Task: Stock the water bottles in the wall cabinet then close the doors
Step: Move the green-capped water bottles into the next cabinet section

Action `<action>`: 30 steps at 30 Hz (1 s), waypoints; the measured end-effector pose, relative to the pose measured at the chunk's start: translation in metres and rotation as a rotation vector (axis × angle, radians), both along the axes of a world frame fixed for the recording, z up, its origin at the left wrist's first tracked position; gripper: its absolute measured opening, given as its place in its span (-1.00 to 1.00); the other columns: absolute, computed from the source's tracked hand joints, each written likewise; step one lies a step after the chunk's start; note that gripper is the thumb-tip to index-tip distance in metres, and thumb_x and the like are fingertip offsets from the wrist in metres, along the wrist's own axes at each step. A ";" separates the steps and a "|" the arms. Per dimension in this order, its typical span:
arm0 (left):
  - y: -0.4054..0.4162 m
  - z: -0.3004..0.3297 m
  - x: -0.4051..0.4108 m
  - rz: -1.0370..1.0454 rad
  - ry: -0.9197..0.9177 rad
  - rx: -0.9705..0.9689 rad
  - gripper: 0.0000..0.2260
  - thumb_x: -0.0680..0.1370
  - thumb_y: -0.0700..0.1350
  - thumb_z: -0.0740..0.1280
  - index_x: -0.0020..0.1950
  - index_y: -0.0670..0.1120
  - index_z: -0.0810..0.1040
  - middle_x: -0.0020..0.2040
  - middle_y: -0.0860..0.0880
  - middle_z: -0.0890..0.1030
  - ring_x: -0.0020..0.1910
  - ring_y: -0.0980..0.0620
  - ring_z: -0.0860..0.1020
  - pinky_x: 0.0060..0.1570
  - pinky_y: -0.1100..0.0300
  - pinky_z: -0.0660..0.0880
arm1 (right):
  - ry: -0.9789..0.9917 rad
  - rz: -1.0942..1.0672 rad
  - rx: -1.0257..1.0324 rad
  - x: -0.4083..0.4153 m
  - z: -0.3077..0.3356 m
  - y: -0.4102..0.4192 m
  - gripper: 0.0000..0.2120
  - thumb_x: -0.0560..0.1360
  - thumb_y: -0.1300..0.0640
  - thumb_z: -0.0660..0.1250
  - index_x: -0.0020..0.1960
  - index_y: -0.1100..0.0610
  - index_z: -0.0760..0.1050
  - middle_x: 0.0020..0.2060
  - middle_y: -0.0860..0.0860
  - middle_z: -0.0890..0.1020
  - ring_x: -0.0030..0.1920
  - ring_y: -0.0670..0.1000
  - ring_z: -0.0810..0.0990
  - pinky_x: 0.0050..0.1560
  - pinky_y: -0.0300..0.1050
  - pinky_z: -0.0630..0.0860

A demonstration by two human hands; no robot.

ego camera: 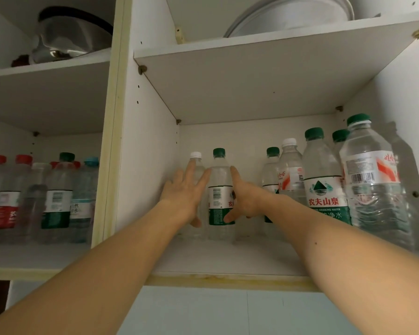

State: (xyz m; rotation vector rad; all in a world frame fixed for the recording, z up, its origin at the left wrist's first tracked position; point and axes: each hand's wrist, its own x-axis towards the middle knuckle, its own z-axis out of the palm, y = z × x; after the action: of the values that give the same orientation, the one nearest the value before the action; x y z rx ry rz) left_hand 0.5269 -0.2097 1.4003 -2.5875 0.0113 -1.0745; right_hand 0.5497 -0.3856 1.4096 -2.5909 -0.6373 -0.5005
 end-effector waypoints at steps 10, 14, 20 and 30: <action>0.009 0.007 0.015 0.115 0.009 0.124 0.28 0.24 0.35 0.57 0.64 0.06 -0.24 0.62 -0.23 -0.21 0.52 -0.25 0.16 0.50 -0.15 0.17 | -0.253 -0.011 -0.127 0.015 -0.001 0.001 0.43 0.29 0.03 0.67 0.50 -0.26 -0.55 0.43 0.11 0.35 0.38 0.21 0.40 0.38 0.31 0.40; 0.009 0.005 0.021 0.204 0.006 0.186 0.25 0.28 0.40 0.52 0.65 0.06 -0.25 0.63 -0.24 -0.22 0.54 -0.25 0.12 0.51 -0.11 0.11 | -0.284 -0.041 -0.153 0.022 -0.003 0.002 0.43 0.30 0.00 0.67 0.48 -0.28 -0.57 0.43 0.10 0.37 0.39 0.20 0.36 0.35 0.29 0.39; 0.008 -0.001 0.017 0.382 -0.010 0.253 0.31 0.33 0.29 0.55 0.60 -0.18 -0.36 0.63 -0.29 -0.12 0.59 -0.29 0.02 0.57 -0.15 -0.06 | -0.311 -0.089 -0.204 0.025 -0.004 0.004 0.41 0.31 -0.06 0.65 0.52 -0.19 -0.55 0.46 0.12 0.33 0.42 0.23 0.30 0.36 0.31 0.37; 0.010 -0.003 0.027 0.565 0.012 0.307 0.16 0.49 0.43 0.26 0.55 -0.25 -0.44 0.61 -0.27 -0.32 0.58 -0.35 -0.31 0.46 -0.36 -0.38 | -0.390 -0.245 -0.463 0.041 0.002 0.021 0.35 0.38 -0.29 0.51 0.52 0.01 -0.60 0.64 0.11 0.07 0.63 0.21 -0.12 0.50 0.37 0.12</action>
State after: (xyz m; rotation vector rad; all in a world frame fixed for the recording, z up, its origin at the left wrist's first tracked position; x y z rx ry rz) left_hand 0.5535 -0.1999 1.3971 -2.1259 -0.4821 -0.7729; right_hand 0.5906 -0.3642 1.4117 -3.0574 -0.6163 -1.0661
